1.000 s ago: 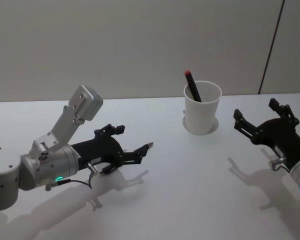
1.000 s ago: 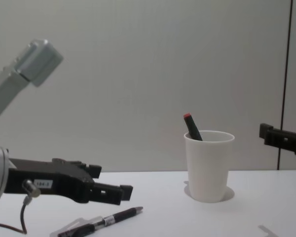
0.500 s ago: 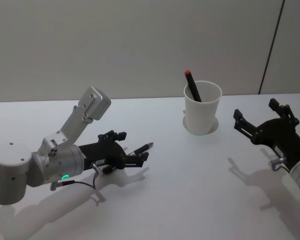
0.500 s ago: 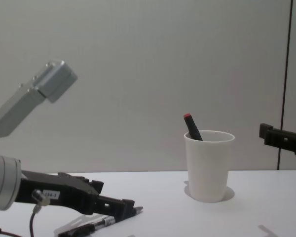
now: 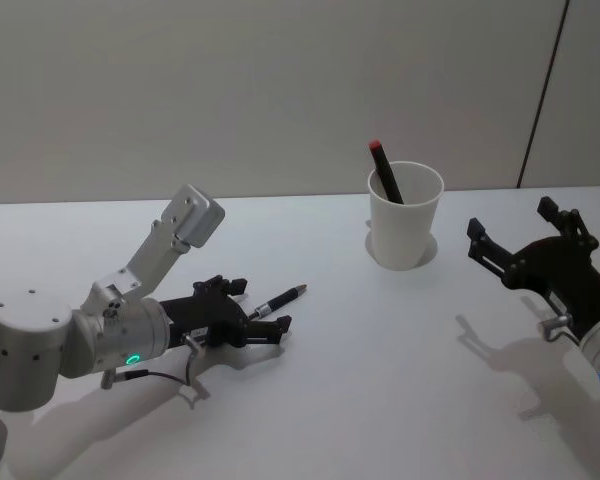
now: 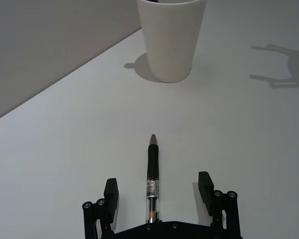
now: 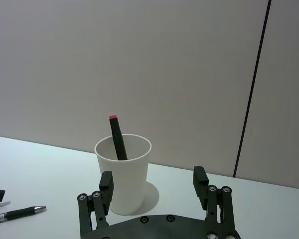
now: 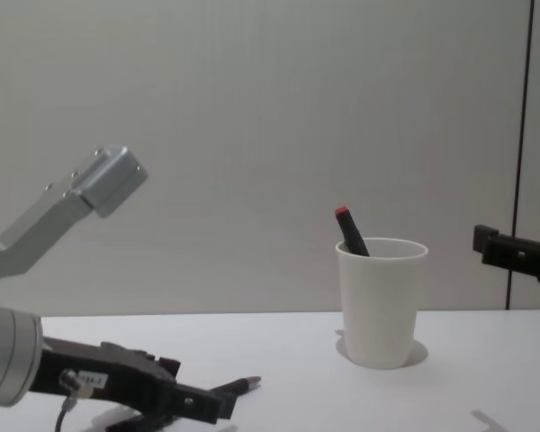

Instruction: Place the pen into the pen holder.

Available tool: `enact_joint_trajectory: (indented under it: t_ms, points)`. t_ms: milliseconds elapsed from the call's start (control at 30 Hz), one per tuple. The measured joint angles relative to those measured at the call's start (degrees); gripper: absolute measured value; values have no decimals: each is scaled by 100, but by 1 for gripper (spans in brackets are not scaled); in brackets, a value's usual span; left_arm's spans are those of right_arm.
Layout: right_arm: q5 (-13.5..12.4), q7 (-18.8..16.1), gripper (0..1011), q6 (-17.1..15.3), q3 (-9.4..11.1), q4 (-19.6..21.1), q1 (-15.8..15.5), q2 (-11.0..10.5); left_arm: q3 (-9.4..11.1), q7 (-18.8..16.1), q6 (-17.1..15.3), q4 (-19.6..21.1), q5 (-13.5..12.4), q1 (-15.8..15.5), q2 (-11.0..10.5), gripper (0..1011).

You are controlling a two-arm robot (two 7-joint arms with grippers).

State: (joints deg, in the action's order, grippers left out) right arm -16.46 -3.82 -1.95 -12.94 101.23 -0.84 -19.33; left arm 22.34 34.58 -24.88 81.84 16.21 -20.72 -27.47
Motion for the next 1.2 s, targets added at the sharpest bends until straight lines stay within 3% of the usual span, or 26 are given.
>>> enact_joint_trajectory:
  t_ms: [867,1200]
  points:
    - [0,0,1002,0,0,0,0,0,3,-123,-113,-184,46,-17,-14,1001]
    - [0,0,1002,0,0,0,0,0,-11,-157,-130,-204,59,-19,-17,805]
